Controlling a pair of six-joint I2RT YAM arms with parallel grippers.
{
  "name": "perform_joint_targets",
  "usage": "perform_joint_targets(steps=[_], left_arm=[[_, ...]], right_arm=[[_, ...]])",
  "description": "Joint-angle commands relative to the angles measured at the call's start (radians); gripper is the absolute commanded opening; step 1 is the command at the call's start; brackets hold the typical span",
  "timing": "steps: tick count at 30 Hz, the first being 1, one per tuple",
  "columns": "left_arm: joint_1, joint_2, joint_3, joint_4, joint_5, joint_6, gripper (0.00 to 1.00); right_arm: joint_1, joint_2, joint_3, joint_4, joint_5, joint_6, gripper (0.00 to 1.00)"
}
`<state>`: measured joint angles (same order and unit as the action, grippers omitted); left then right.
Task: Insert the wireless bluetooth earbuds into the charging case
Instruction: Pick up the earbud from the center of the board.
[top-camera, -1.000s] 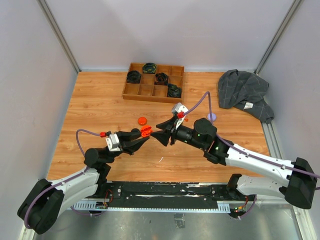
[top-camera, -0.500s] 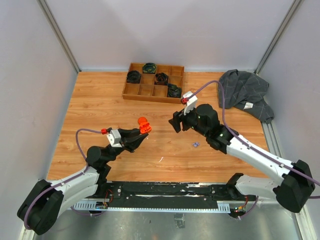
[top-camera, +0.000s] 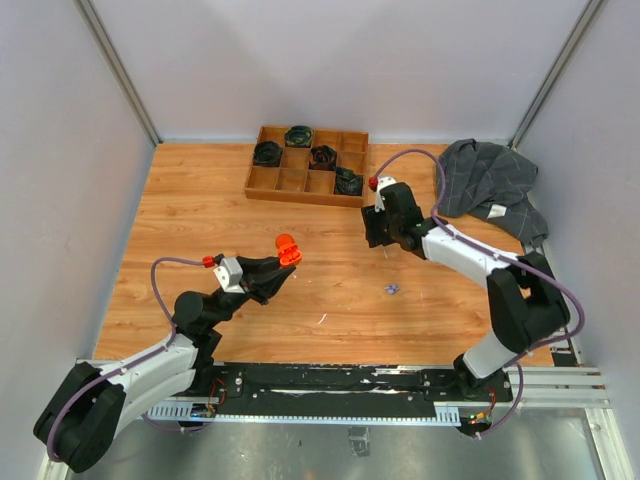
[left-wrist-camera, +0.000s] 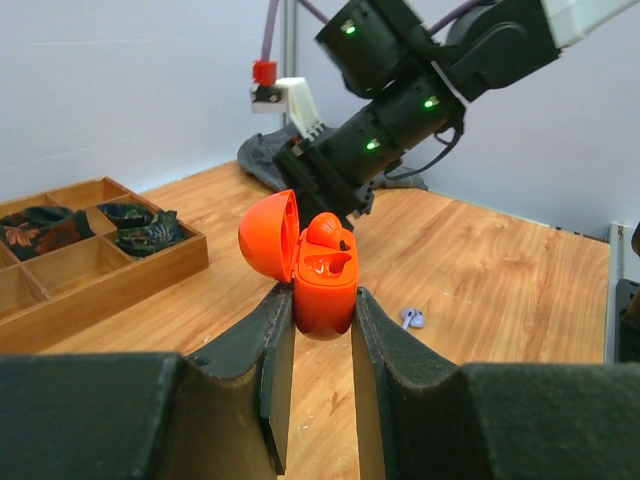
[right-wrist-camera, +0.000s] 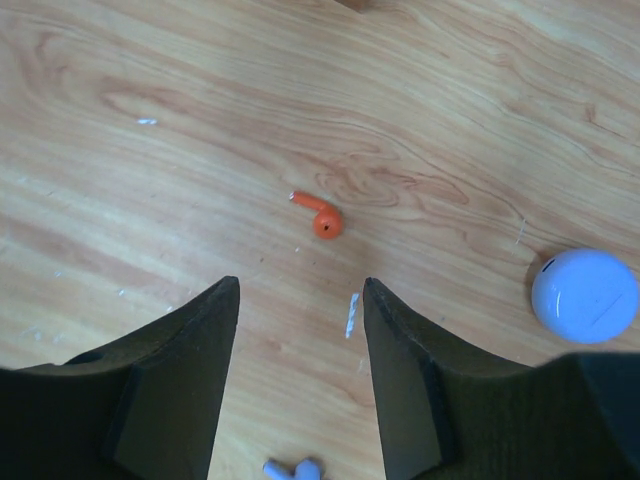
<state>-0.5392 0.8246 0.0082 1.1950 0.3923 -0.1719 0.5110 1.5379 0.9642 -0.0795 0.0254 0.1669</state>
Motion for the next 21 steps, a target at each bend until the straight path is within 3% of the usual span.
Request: perform_joint_targets(steps=[1,9,21], left_arm=[[-0.003,-0.004,-0.060,0.011,-0.012,0.011,0.04],[-0.004,-0.002,-0.057,0.006,-0.007,0.011,0.04],[-0.004,0.001,-0.054,0.006,-0.003,0.008,0.03]], right_arm=[[-0.031,0.113,0.086,-0.048,0.055,0.041,0.52],[-0.047,0.262,0.183,-0.078,0.047,0.067,0.44],[-0.060,0.347,0.225,-0.101,0.028,0.081,0.33]])
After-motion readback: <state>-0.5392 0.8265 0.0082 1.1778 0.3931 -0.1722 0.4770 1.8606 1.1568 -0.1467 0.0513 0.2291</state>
